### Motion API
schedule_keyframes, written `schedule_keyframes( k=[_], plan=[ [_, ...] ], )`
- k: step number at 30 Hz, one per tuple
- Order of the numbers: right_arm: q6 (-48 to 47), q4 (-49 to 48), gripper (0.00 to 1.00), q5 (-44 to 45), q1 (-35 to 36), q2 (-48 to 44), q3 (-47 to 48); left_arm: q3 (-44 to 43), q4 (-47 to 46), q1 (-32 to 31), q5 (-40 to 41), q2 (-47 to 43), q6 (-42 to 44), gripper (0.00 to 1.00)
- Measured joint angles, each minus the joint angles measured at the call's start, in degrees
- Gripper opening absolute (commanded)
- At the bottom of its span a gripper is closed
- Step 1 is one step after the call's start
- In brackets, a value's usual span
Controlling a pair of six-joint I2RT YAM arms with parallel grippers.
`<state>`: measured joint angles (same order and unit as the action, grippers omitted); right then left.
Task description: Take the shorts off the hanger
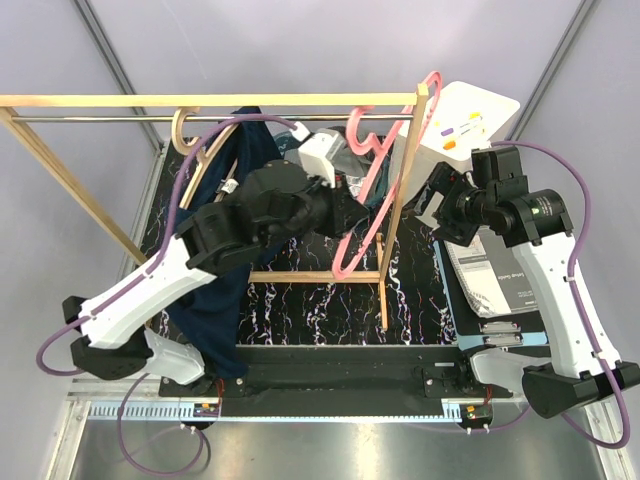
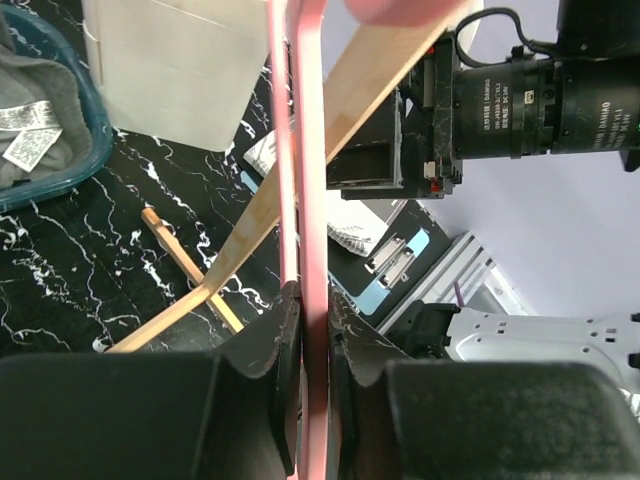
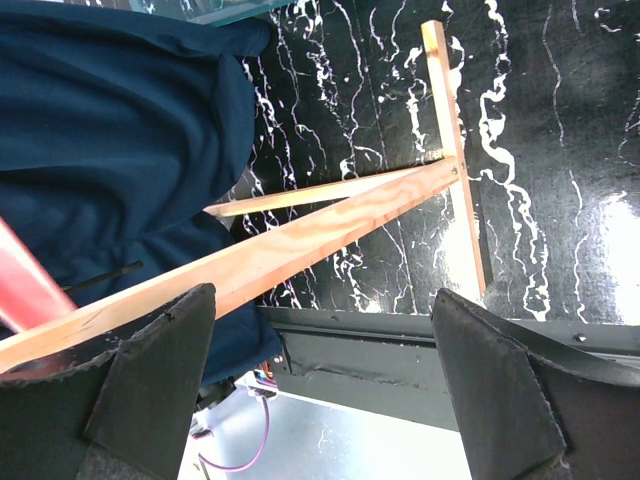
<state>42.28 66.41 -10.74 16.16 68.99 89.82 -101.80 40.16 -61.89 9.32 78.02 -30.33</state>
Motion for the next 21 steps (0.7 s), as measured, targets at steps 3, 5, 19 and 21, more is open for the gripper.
schedule_keyframes(
  k=[3, 5, 19, 21],
  plan=[
    [0.1, 0.2, 0.97, 0.7, 0.0, -0.4, 0.0, -1.9, 0.0, -1.0, 0.5, 2.6, 1.0, 0.14],
    [0.2, 0.3, 0.97, 1.0, 0.0, -0.7, 0.0, -3.1, 0.0, -1.6, 1.1, 3.9, 1.8, 0.15],
    [1.2, 0.3, 0.97, 0.5, 0.0, -1.0, -0.1, -1.4, 1.6, -3.6, 3.3, -0.2, 4.2, 0.72],
    [1.2, 0.1, 0.97, 0.2, 0.0, -1.1, -0.3, -1.4, 2.3, -3.6, 3.3, -2.9, 4.4, 0.72]
  ],
)
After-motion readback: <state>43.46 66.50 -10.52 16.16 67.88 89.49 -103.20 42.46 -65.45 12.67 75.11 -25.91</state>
